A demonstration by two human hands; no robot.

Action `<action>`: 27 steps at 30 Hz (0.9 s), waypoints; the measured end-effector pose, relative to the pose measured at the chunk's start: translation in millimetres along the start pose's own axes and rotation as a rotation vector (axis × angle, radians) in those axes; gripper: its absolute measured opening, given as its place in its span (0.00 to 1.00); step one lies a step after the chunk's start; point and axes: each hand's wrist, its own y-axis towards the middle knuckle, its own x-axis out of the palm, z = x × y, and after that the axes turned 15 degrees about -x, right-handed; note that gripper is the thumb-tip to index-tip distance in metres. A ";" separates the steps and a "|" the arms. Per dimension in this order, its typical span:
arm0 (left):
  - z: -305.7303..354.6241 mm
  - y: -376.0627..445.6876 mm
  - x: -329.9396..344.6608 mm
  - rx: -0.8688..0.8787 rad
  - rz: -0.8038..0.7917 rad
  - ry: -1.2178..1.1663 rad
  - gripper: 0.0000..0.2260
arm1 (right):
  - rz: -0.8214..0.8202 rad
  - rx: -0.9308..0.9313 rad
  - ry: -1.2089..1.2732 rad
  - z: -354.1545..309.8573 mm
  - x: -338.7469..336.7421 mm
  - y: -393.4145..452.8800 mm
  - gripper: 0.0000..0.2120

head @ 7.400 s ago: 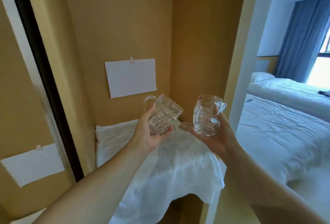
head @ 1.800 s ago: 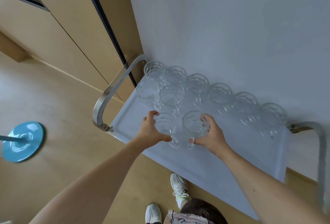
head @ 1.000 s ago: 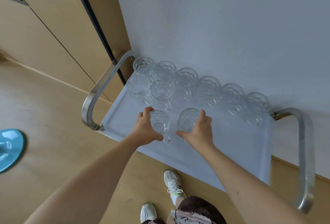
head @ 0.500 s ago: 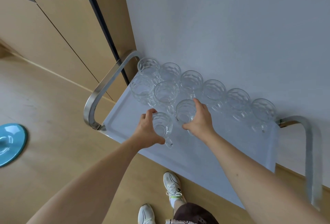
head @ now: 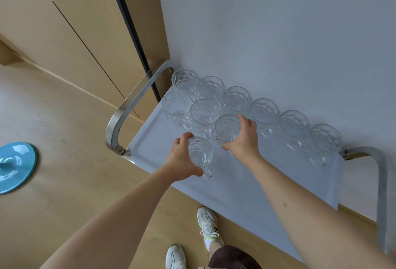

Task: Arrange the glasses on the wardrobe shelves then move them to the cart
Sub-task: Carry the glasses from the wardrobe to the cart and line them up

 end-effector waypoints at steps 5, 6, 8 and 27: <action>-0.1 -1.2 0.2 -0.005 0.005 0.010 0.49 | 0.011 -0.026 -0.071 2.7 -5.3 7.0 0.54; 0.0 -1.6 0.1 -0.008 0.003 0.012 0.49 | 0.007 -0.031 -0.085 2.7 -6.3 7.3 0.54; 1.0 -3.0 0.1 -0.017 0.003 0.011 0.49 | -0.008 -0.031 -0.094 1.6 -8.1 5.0 0.56; -8.0 -28.2 -38.6 -0.098 -0.028 -0.086 0.42 | -0.360 -0.242 -0.170 -52.1 45.3 -61.5 0.51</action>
